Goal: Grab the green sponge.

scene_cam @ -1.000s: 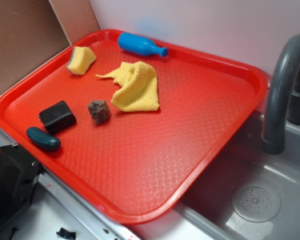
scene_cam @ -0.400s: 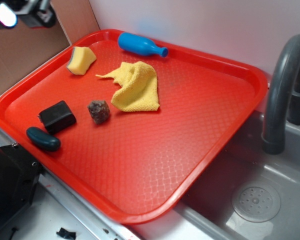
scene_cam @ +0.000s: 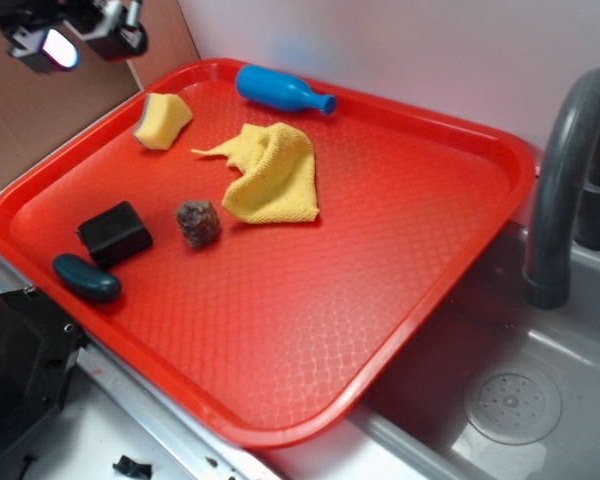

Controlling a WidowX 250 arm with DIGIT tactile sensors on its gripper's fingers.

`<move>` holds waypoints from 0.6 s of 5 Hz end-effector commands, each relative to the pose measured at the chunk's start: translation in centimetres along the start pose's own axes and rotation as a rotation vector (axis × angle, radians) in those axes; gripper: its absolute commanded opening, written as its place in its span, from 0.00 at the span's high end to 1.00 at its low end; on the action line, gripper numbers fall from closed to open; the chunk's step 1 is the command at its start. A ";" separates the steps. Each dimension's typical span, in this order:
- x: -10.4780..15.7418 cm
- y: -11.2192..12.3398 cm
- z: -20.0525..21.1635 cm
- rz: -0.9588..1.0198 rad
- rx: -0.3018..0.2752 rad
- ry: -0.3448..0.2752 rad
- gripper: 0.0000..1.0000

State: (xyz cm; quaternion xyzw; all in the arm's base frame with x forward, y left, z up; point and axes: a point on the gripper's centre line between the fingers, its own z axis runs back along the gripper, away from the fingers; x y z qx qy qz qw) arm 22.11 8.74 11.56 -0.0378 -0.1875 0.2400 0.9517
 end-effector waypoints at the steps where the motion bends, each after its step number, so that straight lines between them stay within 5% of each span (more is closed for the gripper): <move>1: 3.0 2.6 -4.4 0.011 0.113 -0.028 0.00; 2: 3.7 2.8 -7.7 -0.020 0.202 0.019 0.00; 3: 3.8 2.9 -9.8 -0.029 0.196 0.063 0.00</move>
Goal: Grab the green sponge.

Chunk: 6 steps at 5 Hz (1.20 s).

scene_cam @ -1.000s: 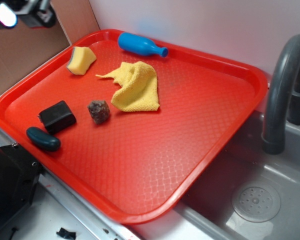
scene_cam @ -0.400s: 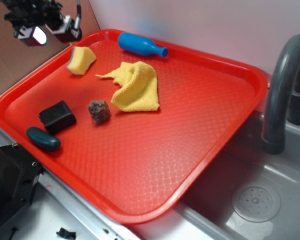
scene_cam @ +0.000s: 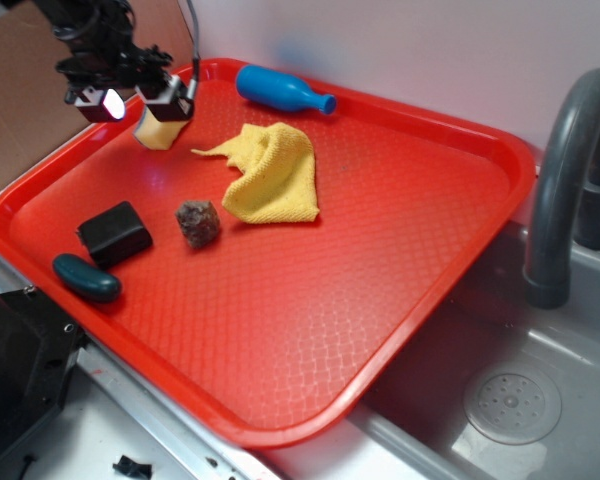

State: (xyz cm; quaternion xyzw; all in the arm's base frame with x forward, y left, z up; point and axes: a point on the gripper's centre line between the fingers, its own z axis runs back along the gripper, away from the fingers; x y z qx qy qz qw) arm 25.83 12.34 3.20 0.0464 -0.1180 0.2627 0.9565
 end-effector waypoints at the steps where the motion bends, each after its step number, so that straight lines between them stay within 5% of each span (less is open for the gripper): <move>1: 1.8 -0.2 -1.3 -0.034 0.014 -0.022 0.19; 2: 1.2 -0.1 -1.2 -0.016 -0.026 -0.006 1.00; 4: 1.4 -1.2 4.3 0.059 -0.009 0.086 1.00; 5: 0.7 -3.1 9.7 0.047 -0.101 0.147 1.00; 6: -1.8 -4.5 15.6 0.007 -0.182 0.065 1.00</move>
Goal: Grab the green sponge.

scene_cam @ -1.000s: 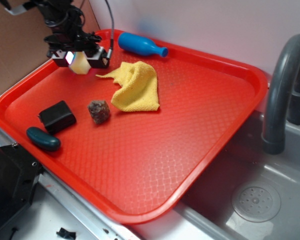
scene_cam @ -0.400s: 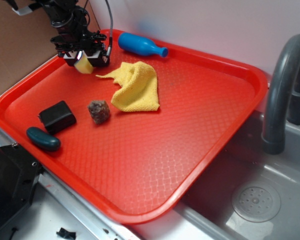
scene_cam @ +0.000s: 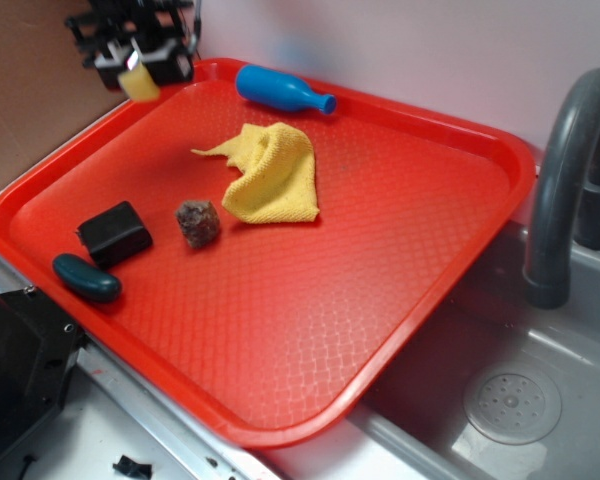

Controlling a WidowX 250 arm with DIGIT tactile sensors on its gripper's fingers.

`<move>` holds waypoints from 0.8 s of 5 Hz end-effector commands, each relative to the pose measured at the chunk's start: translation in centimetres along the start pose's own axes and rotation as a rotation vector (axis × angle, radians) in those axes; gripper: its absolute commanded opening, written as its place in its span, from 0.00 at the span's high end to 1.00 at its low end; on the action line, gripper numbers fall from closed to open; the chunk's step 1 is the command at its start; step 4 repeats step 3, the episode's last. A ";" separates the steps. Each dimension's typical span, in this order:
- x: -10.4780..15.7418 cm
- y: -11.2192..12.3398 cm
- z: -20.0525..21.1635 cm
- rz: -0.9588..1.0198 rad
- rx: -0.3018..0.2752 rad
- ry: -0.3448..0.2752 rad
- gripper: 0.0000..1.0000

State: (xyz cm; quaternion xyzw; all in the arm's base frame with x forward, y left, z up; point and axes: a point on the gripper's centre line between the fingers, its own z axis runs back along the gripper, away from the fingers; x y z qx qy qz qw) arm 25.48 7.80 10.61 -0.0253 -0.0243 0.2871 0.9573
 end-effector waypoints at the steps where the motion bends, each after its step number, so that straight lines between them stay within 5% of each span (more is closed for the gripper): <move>1: -7.0 -2.5 12.4 -0.153 -0.217 -0.111 1.00; 2: -9.9 -2.7 14.3 -0.233 -0.231 -0.131 1.00; 4: -10.5 -2.4 14.1 -0.244 -0.217 -0.074 1.00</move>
